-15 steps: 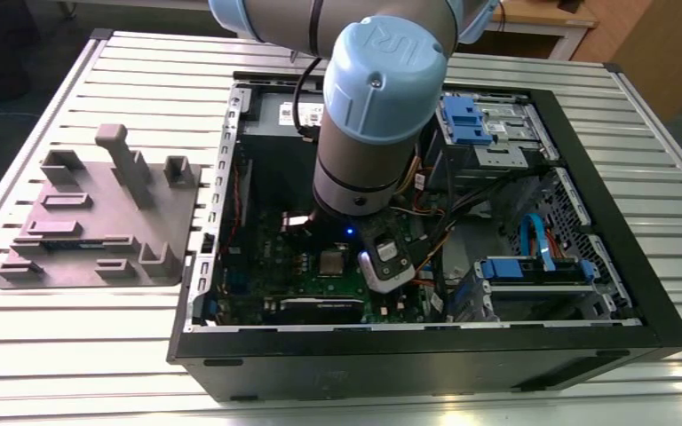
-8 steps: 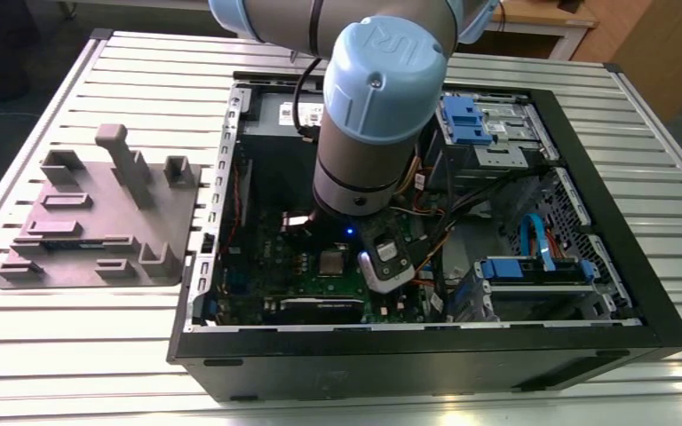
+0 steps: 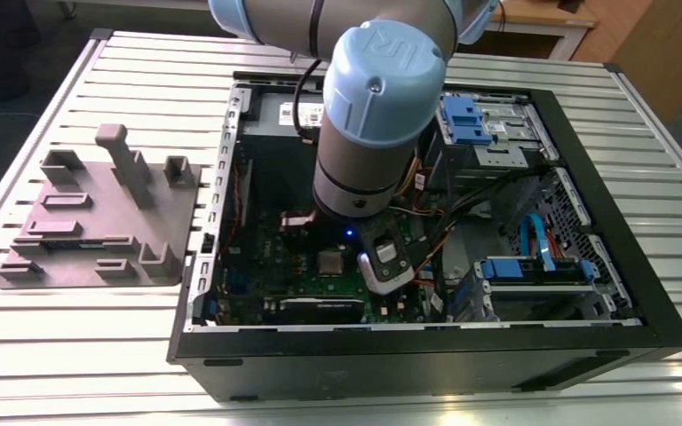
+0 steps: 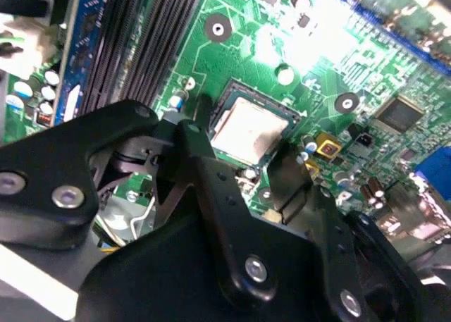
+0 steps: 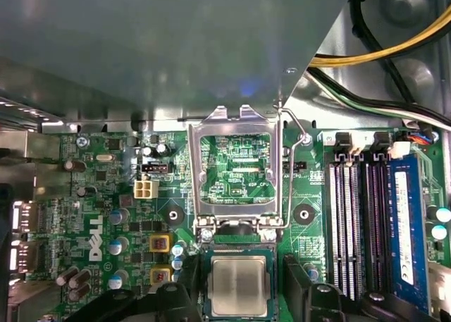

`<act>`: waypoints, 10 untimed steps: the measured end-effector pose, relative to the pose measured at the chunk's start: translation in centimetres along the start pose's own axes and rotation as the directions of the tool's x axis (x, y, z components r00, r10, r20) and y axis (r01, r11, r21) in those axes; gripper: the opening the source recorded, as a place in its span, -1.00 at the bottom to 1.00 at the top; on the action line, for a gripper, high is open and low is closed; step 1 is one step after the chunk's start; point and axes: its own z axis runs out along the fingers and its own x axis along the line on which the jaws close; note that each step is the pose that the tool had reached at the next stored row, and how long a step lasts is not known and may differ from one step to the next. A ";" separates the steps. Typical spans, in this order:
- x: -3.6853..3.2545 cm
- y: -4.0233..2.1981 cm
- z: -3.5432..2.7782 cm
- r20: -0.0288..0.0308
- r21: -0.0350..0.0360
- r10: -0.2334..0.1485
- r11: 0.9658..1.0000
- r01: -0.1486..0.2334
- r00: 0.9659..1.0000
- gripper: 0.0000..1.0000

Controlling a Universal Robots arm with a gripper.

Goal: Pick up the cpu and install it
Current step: 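Place the cpu into insertion slot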

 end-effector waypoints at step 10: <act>0.07 0.15 -1.48 0.000 -0.001 0.000 1.000 0.000 1.000 0.18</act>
